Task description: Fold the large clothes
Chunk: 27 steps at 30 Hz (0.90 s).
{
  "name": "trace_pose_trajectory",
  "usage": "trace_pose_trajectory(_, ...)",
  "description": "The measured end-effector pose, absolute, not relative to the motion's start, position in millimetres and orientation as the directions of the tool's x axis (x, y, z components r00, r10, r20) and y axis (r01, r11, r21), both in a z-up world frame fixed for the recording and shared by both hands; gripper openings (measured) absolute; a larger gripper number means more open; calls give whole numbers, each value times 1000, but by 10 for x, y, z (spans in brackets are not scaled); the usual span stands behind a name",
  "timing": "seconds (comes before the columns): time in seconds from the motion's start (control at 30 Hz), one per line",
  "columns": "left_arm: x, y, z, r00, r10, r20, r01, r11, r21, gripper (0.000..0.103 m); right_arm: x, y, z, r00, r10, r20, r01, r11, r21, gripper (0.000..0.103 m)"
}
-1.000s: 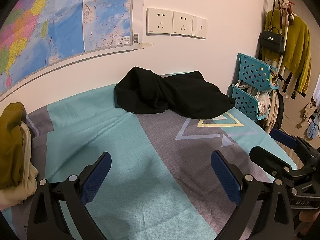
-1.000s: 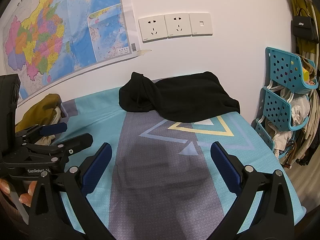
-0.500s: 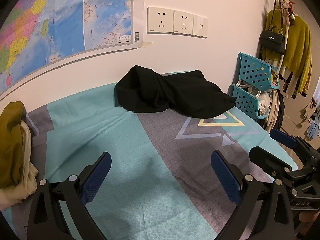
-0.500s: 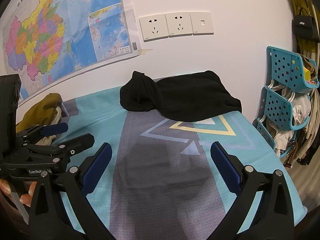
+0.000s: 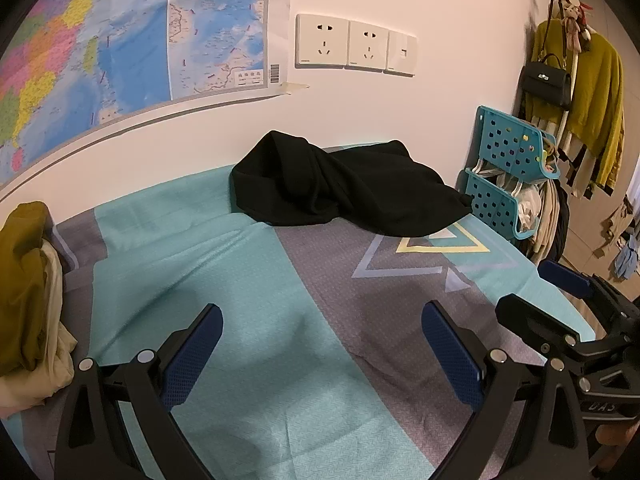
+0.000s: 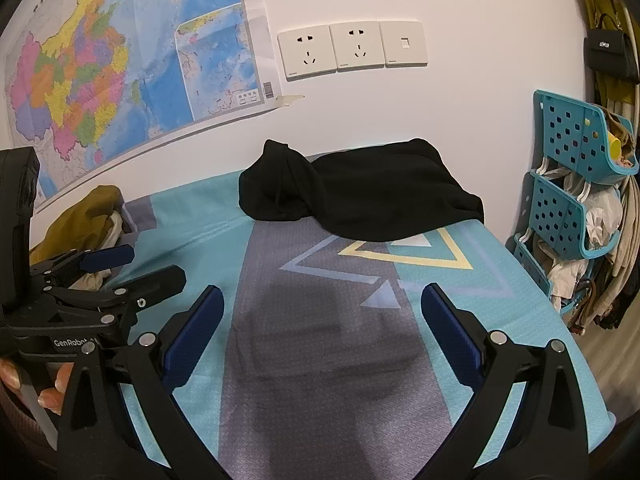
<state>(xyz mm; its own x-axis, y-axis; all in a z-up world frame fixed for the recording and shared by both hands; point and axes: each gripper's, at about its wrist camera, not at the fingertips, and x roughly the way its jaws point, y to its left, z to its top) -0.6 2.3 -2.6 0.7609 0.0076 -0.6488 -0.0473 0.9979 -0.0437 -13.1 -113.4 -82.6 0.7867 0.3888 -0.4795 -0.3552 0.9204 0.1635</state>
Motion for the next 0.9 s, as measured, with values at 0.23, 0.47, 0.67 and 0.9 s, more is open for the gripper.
trace_pose_trajectory(0.23, -1, 50, -23, 758, 9, -652, -55, 997, -49, 96, -122, -1124, -818, 786, 390, -479, -358, 920, 162, 97)
trace_pose_trajectory(0.47, -1, 53, -25, 758, 8, -652, -54, 997, -50, 96, -120, -1120, -819, 787, 391, -477, -360, 919, 160, 97)
trace_pose_trajectory(0.67, -3, 50, -29, 758, 12, -652, -56, 997, -48, 96, -110, -1113, -822, 785, 394, -478, -363, 918, 161, 97)
trace_pose_trajectory(0.9, 18, 61, -54, 753, 10, -658, -60, 997, -54, 96, -83, -1074, -836, 779, 397, -485, -369, 916, 157, 97)
